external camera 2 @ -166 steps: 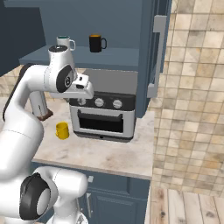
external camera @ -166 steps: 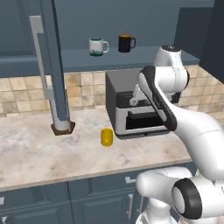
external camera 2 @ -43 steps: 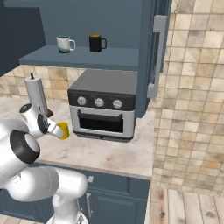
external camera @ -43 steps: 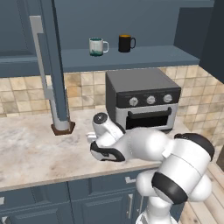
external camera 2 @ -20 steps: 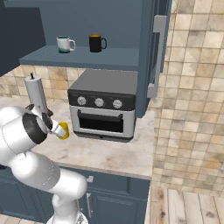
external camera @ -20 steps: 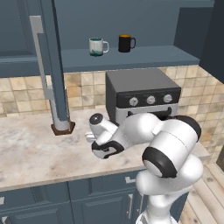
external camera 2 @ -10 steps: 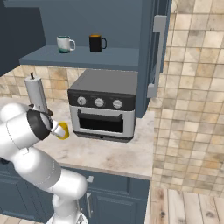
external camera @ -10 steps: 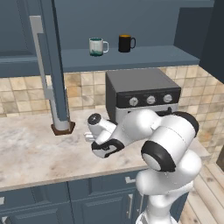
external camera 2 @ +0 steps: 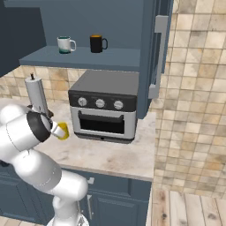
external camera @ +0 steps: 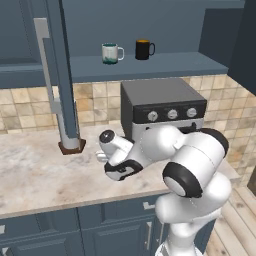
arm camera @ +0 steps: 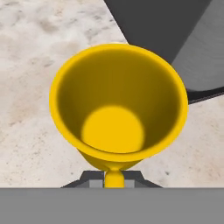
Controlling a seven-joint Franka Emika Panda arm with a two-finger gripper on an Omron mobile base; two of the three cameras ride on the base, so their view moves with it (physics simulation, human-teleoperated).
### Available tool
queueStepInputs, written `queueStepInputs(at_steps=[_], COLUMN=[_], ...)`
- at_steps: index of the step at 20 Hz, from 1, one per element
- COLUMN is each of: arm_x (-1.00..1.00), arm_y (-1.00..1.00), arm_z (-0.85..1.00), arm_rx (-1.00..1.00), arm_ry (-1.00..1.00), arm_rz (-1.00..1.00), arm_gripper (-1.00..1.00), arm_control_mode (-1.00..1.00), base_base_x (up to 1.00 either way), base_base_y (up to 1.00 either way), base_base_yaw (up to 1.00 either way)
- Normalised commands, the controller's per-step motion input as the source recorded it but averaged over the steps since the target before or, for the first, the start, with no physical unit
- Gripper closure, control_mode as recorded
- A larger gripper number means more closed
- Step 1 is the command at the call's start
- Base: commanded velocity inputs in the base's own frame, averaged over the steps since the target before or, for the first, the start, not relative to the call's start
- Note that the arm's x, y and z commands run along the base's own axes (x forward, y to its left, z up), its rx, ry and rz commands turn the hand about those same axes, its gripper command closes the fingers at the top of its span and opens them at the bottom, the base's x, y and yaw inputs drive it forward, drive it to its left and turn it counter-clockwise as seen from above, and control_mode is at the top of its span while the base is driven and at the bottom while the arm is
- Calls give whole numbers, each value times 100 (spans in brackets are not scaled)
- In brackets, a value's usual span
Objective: Pick the mug on the counter and place it in the cabinet with the handle facing the right, like the mugs already inside.
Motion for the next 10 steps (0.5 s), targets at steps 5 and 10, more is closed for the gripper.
queueStepInputs(at_steps=[5,10], arm_x=[-33,-29], arm_y=[0,0], arm_z=[44,57], arm_rx=[-1,-1], arm_ry=[-11,-10], arm_rz=[0,0], arm_gripper=[100,100], arm_control_mode=[-100,-100], base_base_x=[0,0], base_base_y=[0,0], base_base_yaw=[0,0])
